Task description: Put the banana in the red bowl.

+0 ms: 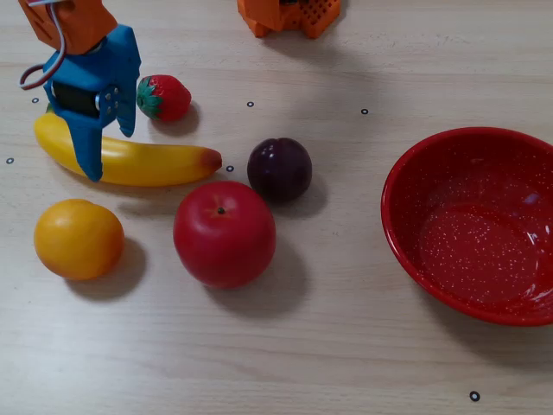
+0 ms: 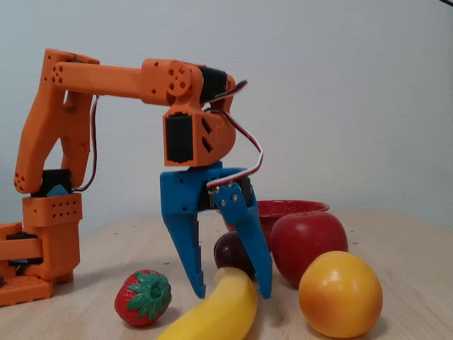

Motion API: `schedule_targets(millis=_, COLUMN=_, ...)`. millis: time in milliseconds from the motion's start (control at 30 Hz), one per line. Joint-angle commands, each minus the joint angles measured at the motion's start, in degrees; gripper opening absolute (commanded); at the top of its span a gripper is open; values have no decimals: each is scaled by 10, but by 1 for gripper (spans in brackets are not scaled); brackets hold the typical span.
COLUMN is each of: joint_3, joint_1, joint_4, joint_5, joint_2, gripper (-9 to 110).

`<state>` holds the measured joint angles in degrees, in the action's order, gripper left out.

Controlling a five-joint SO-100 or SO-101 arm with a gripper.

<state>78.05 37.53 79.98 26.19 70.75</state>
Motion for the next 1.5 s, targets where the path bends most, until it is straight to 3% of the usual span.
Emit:
schedule_targets(millis=0, joint_3=-14, joint_1=-4, joint_4=-26, joint_5=14, joint_2=13, gripper=35)
schedule_targets(millis=533, joint_3=2, joint_1=-33, joint_4=-105, joint_5=19, joint_2=-45, gripper=31)
schedule_targets(millis=633, joint_3=6, joint_1=-34, joint_4=-104, joint_5=25, joint_2=-44, gripper=20)
schedule_targets(millis=733, joint_3=4, joint_1=-34, joint_4=-92, joint_5=28, joint_2=-41, gripper=0)
schedule_targets(millis=1033, joint_3=-55, joint_1=-9, joint_4=-28, joint_5=15, joint_2=-13, gripper=0)
schedule_targets(millis=1467, joint_3=-251, joint_1=-31, joint_4=182, joint_5=-17, joint_2=97, gripper=0)
